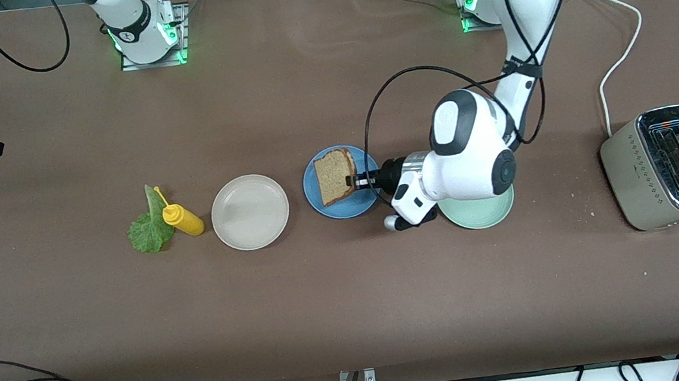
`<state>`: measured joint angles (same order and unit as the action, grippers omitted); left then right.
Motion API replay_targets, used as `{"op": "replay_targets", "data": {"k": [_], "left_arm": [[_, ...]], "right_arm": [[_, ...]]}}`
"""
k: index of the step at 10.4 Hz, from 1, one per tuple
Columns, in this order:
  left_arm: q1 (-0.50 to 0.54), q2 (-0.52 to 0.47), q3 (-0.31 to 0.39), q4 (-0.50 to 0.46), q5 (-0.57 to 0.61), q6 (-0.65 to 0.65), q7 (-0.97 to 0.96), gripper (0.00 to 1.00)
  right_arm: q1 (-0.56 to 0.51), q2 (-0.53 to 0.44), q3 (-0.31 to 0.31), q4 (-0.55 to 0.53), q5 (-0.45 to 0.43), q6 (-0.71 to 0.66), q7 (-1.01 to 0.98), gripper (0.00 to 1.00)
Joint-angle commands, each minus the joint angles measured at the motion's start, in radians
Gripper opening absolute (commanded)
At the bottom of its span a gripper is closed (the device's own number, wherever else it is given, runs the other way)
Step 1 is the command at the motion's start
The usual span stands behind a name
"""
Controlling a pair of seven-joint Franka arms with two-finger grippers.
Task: Make sandwich in blue plate with both arms
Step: 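Carry the bread slice over the blue plate and lower it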
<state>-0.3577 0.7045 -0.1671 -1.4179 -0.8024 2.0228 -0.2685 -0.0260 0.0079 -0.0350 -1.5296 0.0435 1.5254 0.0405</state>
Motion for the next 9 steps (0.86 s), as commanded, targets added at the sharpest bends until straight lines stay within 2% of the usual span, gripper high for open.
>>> {"op": "replay_targets", "data": {"k": [1, 9], "left_arm": [[-0.020, 0.020, 0.014, 0.011, -0.035, 0.005, -0.009, 0.00], [-0.041, 0.093, 0.015, 0.011, -0.026, 0.086, 0.005, 0.00]], "right_arm": [[-0.003, 0.003, 0.001, 0.014, -0.001, -0.016, -0.005, 1.00], [-0.003, 0.006, 0.001, 0.016, 0.001, -0.014, -0.005, 1.00]]}}
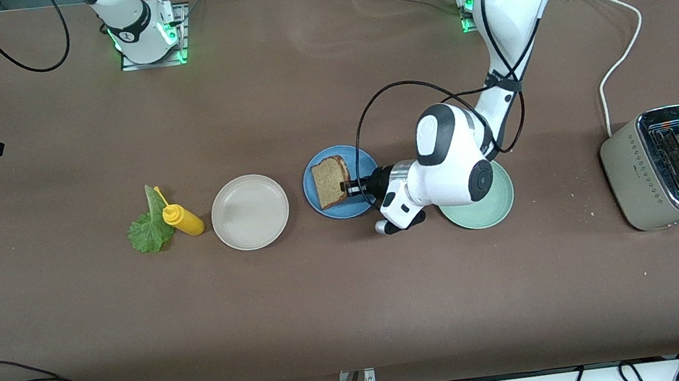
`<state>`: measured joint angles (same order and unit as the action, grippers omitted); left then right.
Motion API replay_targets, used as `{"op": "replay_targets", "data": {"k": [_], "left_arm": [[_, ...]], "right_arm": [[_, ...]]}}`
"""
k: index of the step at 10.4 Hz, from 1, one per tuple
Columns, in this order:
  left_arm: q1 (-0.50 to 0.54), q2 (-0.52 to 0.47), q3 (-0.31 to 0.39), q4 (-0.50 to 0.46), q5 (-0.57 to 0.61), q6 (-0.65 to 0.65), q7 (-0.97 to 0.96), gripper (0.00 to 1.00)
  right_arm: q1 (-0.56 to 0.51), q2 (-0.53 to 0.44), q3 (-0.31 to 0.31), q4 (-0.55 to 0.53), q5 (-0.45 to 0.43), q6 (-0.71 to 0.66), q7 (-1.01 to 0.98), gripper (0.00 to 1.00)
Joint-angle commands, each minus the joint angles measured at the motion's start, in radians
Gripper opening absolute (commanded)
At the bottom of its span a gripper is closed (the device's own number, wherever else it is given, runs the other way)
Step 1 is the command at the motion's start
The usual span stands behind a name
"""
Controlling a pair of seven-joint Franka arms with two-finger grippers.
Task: Make sandwich in blue plate with both arms
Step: 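Carry the bread slice over the blue plate and lower it, then release the bread on the blue plate while the right gripper reaches the lettuce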
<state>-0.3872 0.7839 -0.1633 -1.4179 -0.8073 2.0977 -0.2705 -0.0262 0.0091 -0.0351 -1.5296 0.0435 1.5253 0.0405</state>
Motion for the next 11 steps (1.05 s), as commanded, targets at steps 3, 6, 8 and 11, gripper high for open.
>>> {"op": "replay_targets", "data": {"k": [3, 6, 8, 11], "left_arm": [[0.005, 0.017, 0.011, -0.004, -0.021, 0.010, 0.007, 0.00], [0.017, 0.017, 0.013, -0.015, -0.021, 0.010, 0.010, 1.00], [0.037, 0.014, 0.016, -0.039, 0.002, 0.008, 0.008, 1.00], [0.053, 0.008, 0.027, -0.065, 0.072, 0.004, 0.005, 1.00]], "right_arm": [[-0.003, 0.005, 0.001, 0.016, 0.001, -0.014, -0.005, 1.00], [-0.003, 0.005, 0.001, 0.016, 0.001, -0.014, -0.005, 1.00], [-0.003, 0.005, 0.001, 0.014, 0.001, -0.014, -0.005, 1.00], [-0.011, 0.005, -0.003, 0.016, 0.010, -0.016, 0.010, 1.00]]}}
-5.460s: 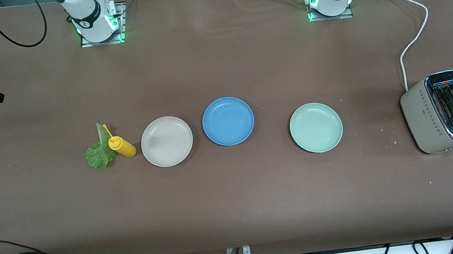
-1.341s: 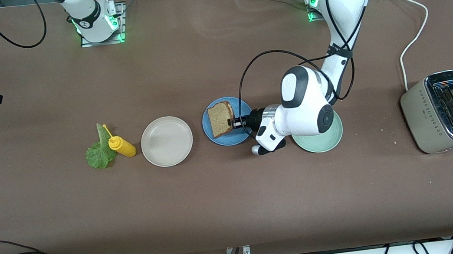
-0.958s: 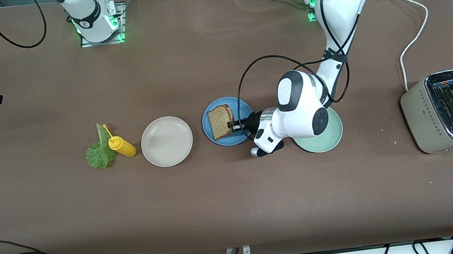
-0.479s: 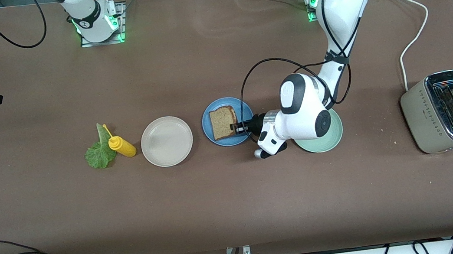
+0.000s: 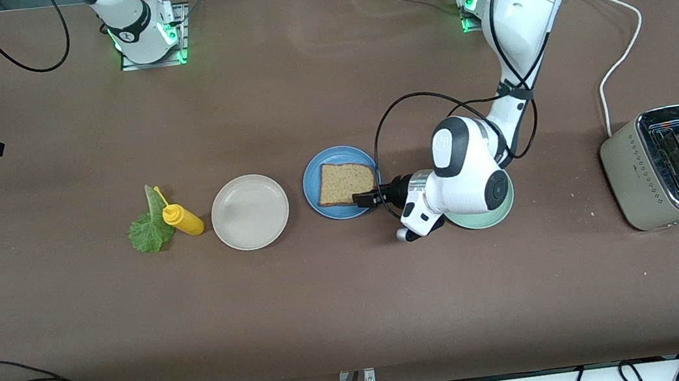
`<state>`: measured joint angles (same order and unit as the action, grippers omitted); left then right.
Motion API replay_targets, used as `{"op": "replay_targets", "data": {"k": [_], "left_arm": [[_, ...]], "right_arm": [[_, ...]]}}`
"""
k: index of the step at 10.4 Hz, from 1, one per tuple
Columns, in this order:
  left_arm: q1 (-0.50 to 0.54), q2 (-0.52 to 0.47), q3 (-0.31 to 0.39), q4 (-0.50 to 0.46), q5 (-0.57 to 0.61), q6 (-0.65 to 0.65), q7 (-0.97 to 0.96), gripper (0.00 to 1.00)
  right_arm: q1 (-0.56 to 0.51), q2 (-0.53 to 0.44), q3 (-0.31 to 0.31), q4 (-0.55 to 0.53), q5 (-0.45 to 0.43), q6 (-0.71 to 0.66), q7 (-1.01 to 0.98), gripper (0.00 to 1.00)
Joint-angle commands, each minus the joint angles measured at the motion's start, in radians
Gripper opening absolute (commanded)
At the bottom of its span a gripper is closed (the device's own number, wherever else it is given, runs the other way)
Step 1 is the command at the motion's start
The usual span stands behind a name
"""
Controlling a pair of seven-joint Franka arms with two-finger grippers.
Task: Make sandwich in blue plate with both arms
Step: 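Release the bread on the blue plate while the right gripper reaches the lettuce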
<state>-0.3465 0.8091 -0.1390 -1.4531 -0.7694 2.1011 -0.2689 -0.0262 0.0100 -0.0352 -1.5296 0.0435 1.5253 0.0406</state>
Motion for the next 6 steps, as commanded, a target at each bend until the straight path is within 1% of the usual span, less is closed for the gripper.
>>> {"op": "replay_targets", "data": {"k": [1, 3, 4, 5, 6], "left_arm": [[0.012, -0.018, 0.006, -0.033, 0.035, 0.000, 0.005, 1.00], [0.021, -0.022, 0.021, -0.032, 0.050, -0.004, 0.005, 1.00], [0.040, -0.048, 0.025, -0.030, 0.120, -0.022, 0.005, 1.00], [0.049, -0.088, 0.047, -0.030, 0.192, -0.061, 0.003, 1.00], [0.055, -0.128, 0.073, -0.030, 0.235, -0.102, 0.003, 1.00]], "right_arm": [[-0.009, 0.004, -0.027, 0.017, 0.013, -0.016, 0.010, 1.00], [-0.008, 0.001, -0.031, 0.022, 0.010, -0.013, 0.005, 1.00], [-0.008, 0.001, -0.029, 0.026, 0.001, 0.001, 0.008, 1.00], [-0.009, 0.022, -0.032, 0.034, 0.007, 0.009, 0.007, 1.00], [-0.008, 0.021, -0.031, 0.048, 0.009, 0.009, 0.008, 1.00]]}}
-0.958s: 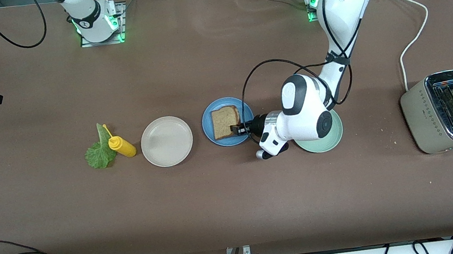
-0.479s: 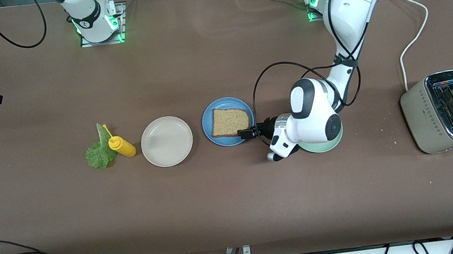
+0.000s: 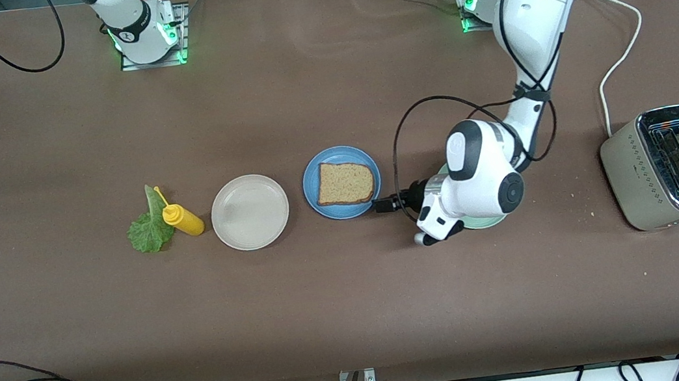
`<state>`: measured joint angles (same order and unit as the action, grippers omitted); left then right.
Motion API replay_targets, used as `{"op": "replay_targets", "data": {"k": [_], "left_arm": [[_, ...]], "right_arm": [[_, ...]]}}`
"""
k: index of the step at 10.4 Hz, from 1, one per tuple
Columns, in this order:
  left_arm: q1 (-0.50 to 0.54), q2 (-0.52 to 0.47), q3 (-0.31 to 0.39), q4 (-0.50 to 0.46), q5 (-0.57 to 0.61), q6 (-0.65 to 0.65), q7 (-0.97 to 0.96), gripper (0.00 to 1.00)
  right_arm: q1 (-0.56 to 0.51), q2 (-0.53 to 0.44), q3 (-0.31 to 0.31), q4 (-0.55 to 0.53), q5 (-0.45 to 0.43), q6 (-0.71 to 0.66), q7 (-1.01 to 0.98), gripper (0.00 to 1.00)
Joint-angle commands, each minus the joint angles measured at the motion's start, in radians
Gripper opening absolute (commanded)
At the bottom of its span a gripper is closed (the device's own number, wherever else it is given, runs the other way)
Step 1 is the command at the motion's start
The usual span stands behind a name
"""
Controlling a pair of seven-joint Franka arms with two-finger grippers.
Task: Make sandwich in blue plate with both arms
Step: 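Release the bread on the blue plate while the right gripper reaches the lettuce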
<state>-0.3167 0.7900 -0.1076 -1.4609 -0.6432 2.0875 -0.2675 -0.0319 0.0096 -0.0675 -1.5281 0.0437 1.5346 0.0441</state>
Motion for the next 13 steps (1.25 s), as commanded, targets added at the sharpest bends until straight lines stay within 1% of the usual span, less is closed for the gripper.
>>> {"op": "replay_targets", "data": {"k": [1, 4, 5, 6, 7, 8, 10, 11, 12, 13], "left_arm": [[0.060, -0.147, 0.051, -0.023, 0.147, -0.148, 0.002, 1.00], [0.213, -0.250, 0.054, -0.023, 0.284, -0.272, 0.004, 1.00], [0.249, -0.282, 0.069, -0.023, 0.322, -0.320, 0.010, 1.00], [0.258, -0.314, 0.097, -0.021, 0.365, -0.372, 0.071, 1.00], [0.255, -0.348, 0.138, -0.021, 0.407, -0.412, 0.167, 1.00], [0.251, -0.386, 0.182, -0.022, 0.425, -0.429, 0.253, 1.00], [0.223, -0.472, 0.277, -0.024, 0.470, -0.464, 0.373, 1.00], [0.199, -0.532, 0.302, -0.036, 0.528, -0.483, 0.439, 1.00], [0.192, -0.590, 0.299, -0.056, 0.592, -0.494, 0.458, 1.00], [0.192, -0.630, 0.292, -0.062, 0.623, -0.509, 0.453, 1.00]], "right_arm": [[0.000, 0.023, 0.006, 0.048, 0.002, -0.001, 0.002, 1.00], [0.001, 0.024, 0.005, 0.046, 0.004, -0.016, -0.004, 1.00], [0.003, 0.024, 0.006, 0.043, 0.001, -0.022, -0.001, 1.00], [0.003, 0.039, 0.006, 0.039, 0.004, -0.024, 0.000, 1.00], [0.003, 0.082, 0.006, 0.036, 0.008, -0.024, 0.002, 1.00], [0.003, 0.125, 0.006, 0.036, 0.015, -0.025, 0.006, 1.00], [0.007, 0.180, 0.009, 0.036, 0.015, -0.022, 0.006, 1.00], [0.007, 0.216, 0.009, 0.033, 0.012, -0.015, 0.005, 1.00], [0.015, 0.255, 0.011, 0.033, 0.002, -0.004, 0.005, 1.00], [0.030, 0.288, 0.011, 0.017, 0.002, 0.015, 0.005, 1.00]]}}
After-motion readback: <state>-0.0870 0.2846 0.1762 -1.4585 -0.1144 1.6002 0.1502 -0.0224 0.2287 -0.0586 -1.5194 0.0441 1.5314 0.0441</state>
